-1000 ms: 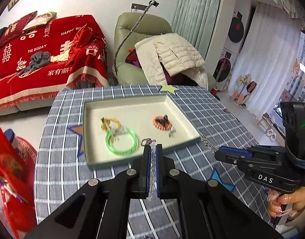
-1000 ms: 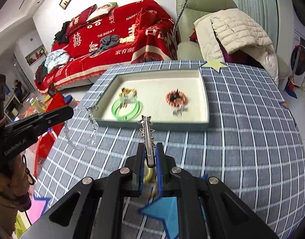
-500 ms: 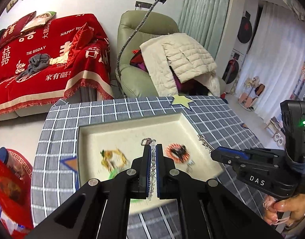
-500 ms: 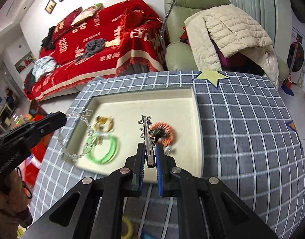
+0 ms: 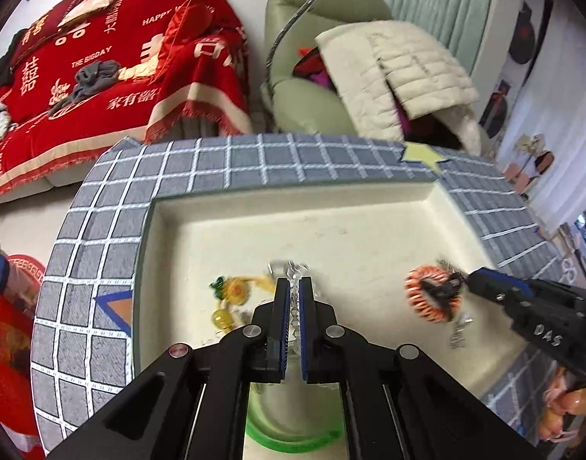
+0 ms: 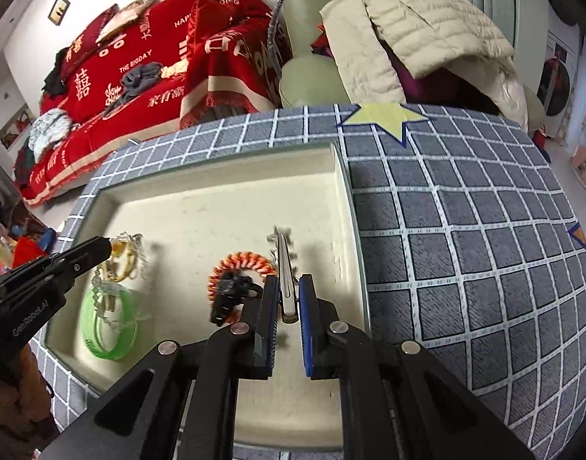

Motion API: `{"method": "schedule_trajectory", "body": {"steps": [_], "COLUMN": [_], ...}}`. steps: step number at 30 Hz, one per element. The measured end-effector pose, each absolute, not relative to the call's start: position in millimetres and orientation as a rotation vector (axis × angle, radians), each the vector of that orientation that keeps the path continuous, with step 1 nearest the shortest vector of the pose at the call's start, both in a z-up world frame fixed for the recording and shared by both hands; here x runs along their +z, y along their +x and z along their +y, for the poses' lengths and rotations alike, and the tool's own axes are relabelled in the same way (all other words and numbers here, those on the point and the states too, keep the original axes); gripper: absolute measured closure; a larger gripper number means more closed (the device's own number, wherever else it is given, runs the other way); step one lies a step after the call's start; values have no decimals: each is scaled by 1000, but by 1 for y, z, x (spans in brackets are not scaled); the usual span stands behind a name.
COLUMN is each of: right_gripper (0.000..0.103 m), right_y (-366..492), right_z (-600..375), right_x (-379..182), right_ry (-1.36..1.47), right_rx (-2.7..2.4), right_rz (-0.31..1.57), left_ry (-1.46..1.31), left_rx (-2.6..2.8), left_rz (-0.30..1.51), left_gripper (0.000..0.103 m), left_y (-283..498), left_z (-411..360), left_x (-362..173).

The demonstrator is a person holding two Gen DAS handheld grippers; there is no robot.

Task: Organize jewelry
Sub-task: 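Lower the clip and bead bracelet into the tray and open both tools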

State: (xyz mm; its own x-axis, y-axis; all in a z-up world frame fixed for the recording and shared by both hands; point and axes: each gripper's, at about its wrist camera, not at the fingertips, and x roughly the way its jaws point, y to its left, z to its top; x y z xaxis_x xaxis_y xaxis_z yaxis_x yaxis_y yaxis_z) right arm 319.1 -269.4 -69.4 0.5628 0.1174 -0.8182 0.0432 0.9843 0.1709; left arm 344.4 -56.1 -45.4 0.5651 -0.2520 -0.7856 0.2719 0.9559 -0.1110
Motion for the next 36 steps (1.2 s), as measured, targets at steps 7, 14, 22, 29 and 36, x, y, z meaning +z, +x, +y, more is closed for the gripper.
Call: {"method": "schedule_trajectory", "body": {"steps": [7,14,22,29,36], "right_gripper": [91,73,51,50,50], "right_y": [320,310,284,267,261], "right_z": [-269,-266,-258,-256,-257], "right_x": [-78,-62,-36,-27,-27], "right_ry": [190,243,276,300,301], "right_rx": [47,88,107,118,112], "right_rz": [985,945,868,856,864], "left_ry": [56,86,123,118,100], "left_rx": [-253,-229,-221,-218,-213], "left_rz": [934,908,878,863,865], "left_gripper": [78,78,78,78,78], "left_y": [345,340,329,323,320], "left_z": [-52,-55,-63,-64,-60], "left_x": [-56,-49,-36,-28,-22]}}
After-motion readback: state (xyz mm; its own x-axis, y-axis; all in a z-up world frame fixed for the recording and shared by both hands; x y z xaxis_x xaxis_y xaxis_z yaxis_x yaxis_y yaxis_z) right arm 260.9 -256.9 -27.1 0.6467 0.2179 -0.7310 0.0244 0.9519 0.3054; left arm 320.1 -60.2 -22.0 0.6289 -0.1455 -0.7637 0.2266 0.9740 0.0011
